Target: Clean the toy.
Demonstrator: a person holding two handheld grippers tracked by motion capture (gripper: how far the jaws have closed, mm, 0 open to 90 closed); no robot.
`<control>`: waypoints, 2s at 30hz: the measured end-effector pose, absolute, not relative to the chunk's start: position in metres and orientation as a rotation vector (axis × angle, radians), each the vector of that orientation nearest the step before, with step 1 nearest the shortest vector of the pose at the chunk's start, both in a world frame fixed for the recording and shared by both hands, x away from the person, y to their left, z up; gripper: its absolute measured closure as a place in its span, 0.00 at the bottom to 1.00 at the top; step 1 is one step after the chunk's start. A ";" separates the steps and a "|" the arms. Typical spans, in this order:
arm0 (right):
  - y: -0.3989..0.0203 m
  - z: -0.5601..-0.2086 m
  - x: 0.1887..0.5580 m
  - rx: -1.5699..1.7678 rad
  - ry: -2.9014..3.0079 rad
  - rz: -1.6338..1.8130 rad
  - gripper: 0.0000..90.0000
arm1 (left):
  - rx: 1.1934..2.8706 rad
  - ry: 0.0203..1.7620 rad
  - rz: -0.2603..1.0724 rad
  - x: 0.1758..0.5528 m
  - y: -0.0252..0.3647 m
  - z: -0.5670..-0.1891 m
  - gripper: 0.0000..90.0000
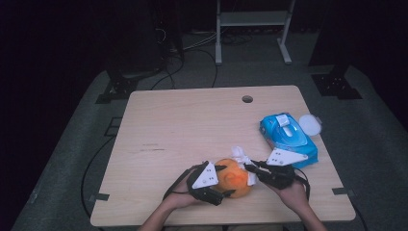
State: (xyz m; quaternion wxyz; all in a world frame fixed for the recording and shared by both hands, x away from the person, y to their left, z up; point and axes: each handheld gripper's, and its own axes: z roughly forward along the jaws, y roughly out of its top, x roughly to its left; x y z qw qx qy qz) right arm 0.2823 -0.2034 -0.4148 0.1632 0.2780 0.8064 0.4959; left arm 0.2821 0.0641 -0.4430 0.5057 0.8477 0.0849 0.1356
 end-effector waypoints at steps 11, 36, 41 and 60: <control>-0.183 -0.400 0.265 0.648 2.301 1.445 0.91 | 1.973 0.385 0.263 0.296 0.075 -0.443 0.26; -0.217 -0.415 0.284 0.800 2.274 1.288 0.91 | 1.881 0.525 0.166 0.310 0.088 -0.445 0.24; -0.190 -0.405 0.271 0.670 2.306 1.315 0.91 | 1.905 0.509 0.202 0.304 0.078 -0.444 0.23; -0.204 -0.410 0.281 0.732 2.282 1.318 0.91 | 1.963 0.370 0.206 0.303 0.077 -0.442 0.15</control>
